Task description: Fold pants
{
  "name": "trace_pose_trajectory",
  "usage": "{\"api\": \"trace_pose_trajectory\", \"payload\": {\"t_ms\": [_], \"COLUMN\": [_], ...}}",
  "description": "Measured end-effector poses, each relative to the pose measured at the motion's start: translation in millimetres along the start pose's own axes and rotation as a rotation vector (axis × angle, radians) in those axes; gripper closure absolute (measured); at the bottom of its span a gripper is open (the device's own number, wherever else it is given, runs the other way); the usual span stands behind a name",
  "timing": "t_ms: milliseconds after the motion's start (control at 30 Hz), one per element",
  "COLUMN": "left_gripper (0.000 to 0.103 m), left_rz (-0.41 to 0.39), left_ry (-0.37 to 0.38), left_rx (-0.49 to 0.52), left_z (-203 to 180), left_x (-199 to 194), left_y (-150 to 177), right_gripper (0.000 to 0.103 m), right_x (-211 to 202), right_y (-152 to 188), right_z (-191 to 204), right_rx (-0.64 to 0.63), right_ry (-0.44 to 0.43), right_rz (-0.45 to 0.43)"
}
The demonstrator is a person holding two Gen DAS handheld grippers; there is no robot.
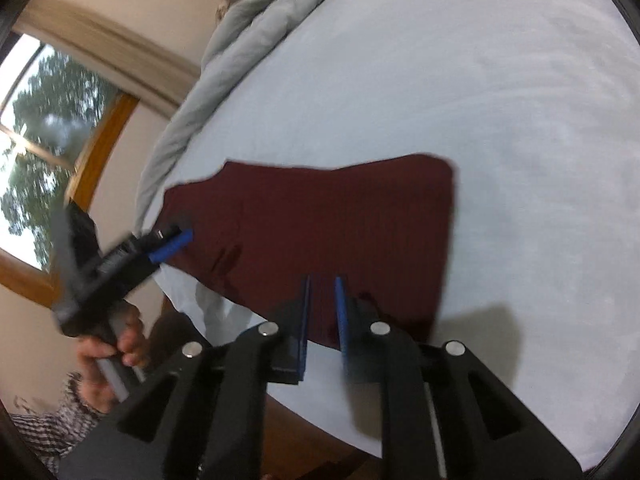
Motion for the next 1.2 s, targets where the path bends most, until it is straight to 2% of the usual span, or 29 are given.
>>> {"api": "trace_pose_trajectory", "payload": {"t_ms": [67,167,233,267,333,433,467,500,533,567,700,900,1067,1200], "left_gripper": [0.057,0.058,0.059,0.063,0.065,0.063,0.058,0.054,0.046,0.040,0.032,0.032,0.032,0.032], "left_rz": [0.017,0.099,0.181,0.204,0.187,0.192,0.182,0.160,0.142,0.120,0.107,0.100,0.098,0.112], "left_ry": [0.020,0.019,-0.005,-0.012,-0.005,0.014,0.021,0.034,0.040,0.041,0.000,-0.099,-0.084,-0.070], "left_rx": [0.048,0.093,0.096,0.091,0.104,0.091,0.076,0.054,0.035,0.006,-0.135,-0.454,-0.662,-0.752], "left_z": [-14.9,-21.6,-17.7,-13.3,-10.9,-11.3,-6.7,0.0,9.0,23.7,96.9,235.0,300.8,335.9], "left_x": [8.6,35.8,59.4,68.4,68.0,57.8,52.4,42.6,36.2,24.1,0.4,-12.8,-5.7,5.2], "left_y": [4.3,21.9,34.7,39.2,42.0,34.3,31.0,24.4,19.1,11.6,-7.0,-12.2,-8.4,-10.9], "right_gripper": [0.089,0.091,0.092,0.096,0.099,0.086,0.073,0.067,0.067,0.067,0.061,0.060,0.059,0.059], "right_x": [17.6,38.4,45.7,45.2,41.1,33.5,28.9,25.3,20.0,15.9,12.2,35.7,45.4,55.5], "right_y": [2.6,15.2,20.3,20.4,20.4,18.2,17.4,16.2,16.7,17.2,19.1,20.5,24.5,20.8], "right_z": [-2.6,-22.0,-35.0,-40.7,-45.5,-36.7,-30.7,-25.4,-20.9,-13.5,3.7,15.7,12.2,13.6], "right_rx": [0.012,0.065,0.119,0.158,0.196,0.178,0.166,0.155,0.141,0.126,0.099,0.073,0.080,0.093], "right_ry": [0.023,0.078,0.063,0.033,-0.002,-0.030,-0.033,-0.034,-0.038,-0.049,-0.071,-0.054,-0.036,-0.030], "right_rz": [0.034,0.092,0.092,0.075,0.063,0.042,0.030,0.018,0.009,0.004,0.006,0.055,0.076,0.075]}}
Point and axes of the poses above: each gripper's, at about its wrist camera, not at the fingertips, and x roughly the way its jaws point, z to its left, y to its underside, the point moved 8 cm from there along x, roughly the way its jaws point, and after that the axes turned 13 degrees about -y, right-handed, at the moved point
